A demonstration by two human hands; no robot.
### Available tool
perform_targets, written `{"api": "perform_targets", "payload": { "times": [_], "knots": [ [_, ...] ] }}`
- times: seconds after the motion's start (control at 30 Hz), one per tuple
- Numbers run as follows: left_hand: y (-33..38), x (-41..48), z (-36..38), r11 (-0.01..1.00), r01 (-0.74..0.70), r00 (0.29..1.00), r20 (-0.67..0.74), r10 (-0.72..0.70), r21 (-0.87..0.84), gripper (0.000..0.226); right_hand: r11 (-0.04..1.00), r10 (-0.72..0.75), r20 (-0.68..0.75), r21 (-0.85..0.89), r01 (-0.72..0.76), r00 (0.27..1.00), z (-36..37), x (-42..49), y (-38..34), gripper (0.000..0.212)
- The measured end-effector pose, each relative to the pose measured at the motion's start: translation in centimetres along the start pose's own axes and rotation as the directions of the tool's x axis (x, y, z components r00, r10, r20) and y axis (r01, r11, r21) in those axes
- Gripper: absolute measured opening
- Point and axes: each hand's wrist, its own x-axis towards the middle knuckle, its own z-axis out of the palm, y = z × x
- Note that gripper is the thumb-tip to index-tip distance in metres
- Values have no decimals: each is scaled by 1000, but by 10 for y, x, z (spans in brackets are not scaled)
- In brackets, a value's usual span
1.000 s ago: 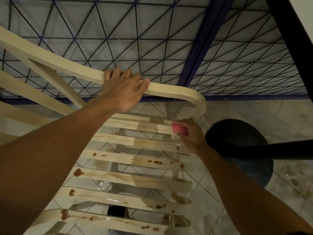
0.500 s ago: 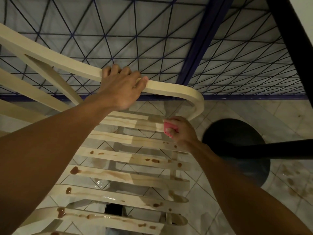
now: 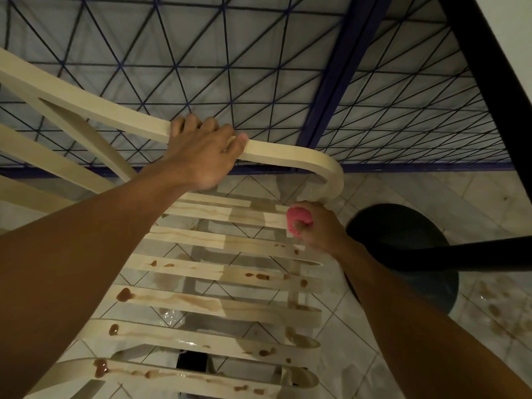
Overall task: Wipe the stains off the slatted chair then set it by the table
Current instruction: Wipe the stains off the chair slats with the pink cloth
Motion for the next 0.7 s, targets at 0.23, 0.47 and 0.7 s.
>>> {"api": "perform_targets", "payload": {
  "times": [0.23, 0.47, 0.7],
  "knots": [
    [0, 2, 3, 1000, 18, 1000, -11, -17, 17, 54, 999, -16, -79, -44, 12, 997, 13, 0, -11, 42],
    [2, 1, 3, 1000, 24, 1000, -10, -24, 20, 54, 995, -39, -60, -95, 33, 997, 30, 7, -39, 40],
    [2, 1, 2, 1000, 15, 1000, -22, -15, 6, 54, 994, -60, -48, -97, 55, 997, 37, 5, -46, 45]
  ]
}}
